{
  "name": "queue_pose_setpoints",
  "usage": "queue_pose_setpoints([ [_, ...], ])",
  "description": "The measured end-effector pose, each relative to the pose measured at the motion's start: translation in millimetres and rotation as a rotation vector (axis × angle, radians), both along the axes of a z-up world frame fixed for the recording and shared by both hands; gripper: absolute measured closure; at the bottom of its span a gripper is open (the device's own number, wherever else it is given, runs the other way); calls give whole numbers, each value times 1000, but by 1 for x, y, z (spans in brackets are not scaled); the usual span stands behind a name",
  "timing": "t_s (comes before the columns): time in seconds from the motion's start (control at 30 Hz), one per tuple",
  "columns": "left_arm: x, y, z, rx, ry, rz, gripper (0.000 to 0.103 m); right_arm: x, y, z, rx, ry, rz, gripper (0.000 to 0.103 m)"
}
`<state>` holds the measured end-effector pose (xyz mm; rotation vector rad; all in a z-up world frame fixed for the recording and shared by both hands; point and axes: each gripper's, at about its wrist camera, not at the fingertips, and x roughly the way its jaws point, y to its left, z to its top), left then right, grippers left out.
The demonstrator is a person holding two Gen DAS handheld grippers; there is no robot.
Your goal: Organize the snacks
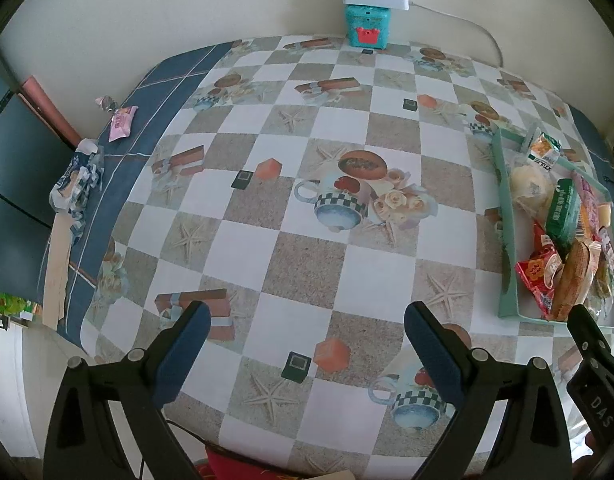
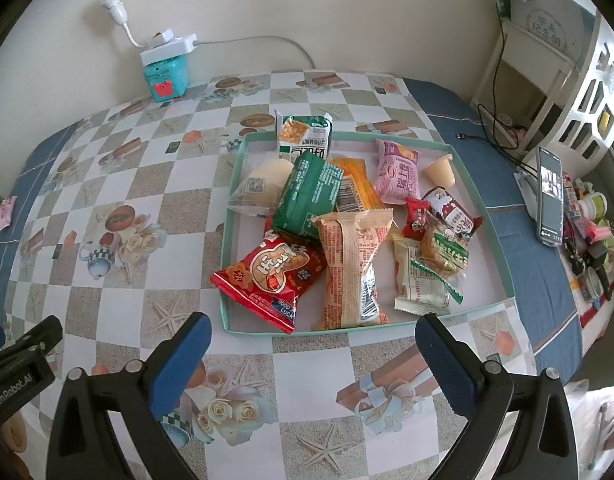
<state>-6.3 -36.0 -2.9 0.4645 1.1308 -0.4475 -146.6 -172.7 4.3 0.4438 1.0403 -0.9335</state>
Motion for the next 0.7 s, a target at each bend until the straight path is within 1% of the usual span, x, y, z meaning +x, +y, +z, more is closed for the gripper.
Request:
queue_pose_setpoints([
  [0.7, 2, 2, -2, 5, 7, 5, 5, -1, -1, -1, 11, 6, -2, 0],
])
